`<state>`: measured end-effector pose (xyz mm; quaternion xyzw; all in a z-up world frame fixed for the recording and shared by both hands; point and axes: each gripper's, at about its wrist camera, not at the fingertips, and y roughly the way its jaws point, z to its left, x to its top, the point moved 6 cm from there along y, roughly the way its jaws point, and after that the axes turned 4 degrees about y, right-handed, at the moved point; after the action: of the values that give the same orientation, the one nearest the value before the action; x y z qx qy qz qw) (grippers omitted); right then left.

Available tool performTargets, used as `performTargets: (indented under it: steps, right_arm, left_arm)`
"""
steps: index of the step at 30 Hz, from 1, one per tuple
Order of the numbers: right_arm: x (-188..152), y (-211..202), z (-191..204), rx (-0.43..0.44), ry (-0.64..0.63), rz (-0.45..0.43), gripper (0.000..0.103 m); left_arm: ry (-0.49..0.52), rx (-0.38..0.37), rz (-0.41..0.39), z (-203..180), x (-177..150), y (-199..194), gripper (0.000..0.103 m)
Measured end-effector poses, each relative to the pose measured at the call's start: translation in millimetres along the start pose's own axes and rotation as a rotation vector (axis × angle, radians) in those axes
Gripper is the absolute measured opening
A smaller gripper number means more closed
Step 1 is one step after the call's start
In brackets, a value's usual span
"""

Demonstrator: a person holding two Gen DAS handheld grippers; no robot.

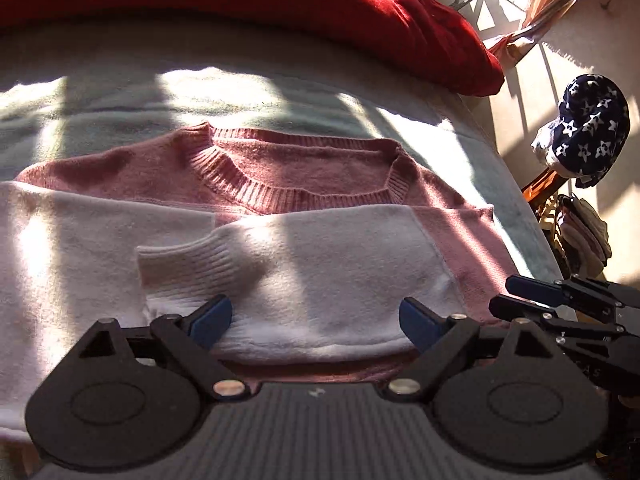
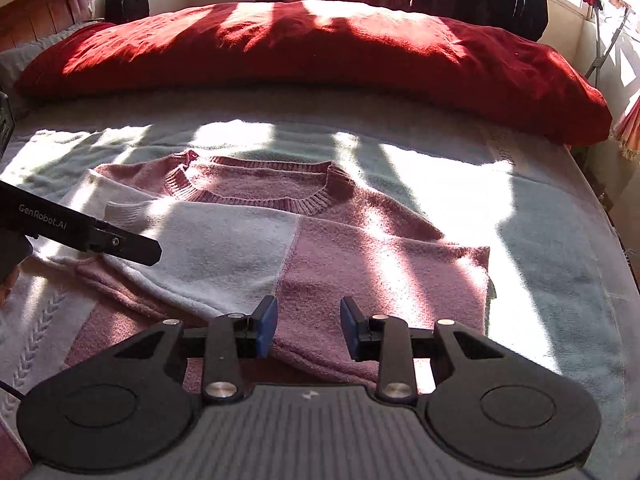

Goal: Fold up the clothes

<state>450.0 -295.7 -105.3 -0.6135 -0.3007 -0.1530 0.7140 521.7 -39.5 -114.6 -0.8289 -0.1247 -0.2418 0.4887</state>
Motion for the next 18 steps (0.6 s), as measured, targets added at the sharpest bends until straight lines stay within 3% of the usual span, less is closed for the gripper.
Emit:
performTargets:
  steps: [3, 7, 10, 13, 18]
  right_arm:
    - [-8, 29, -5, -0.002, 0.034, 0.062, 0.039]
    - [-6, 13, -12, 0.012, 0.024, 0.059, 0.039]
    - [-5, -6, -15, 0.023, 0.003, 0.052, 0.039]
    - [-14, -18, -8, 0.057, -0.086, 0.083, 0.039]
    - [-45, -22, 10, 0.112, -0.226, 0.177, 0.039]
  left_arm:
    - [0.002, 0.027, -0.045, 3, 4, -7, 0.091]
    - [0.007, 0.063, -0.013, 13, 4, -7, 0.088]
    - [0.057, 0.06, -0.032, 3, 1, -29, 0.089]
    - [0.124, 0.083, -0.018, -5, -13, -47, 0.089]
    - [0.361, 0.163, 0.028, -27, -68, -66, 0.089]
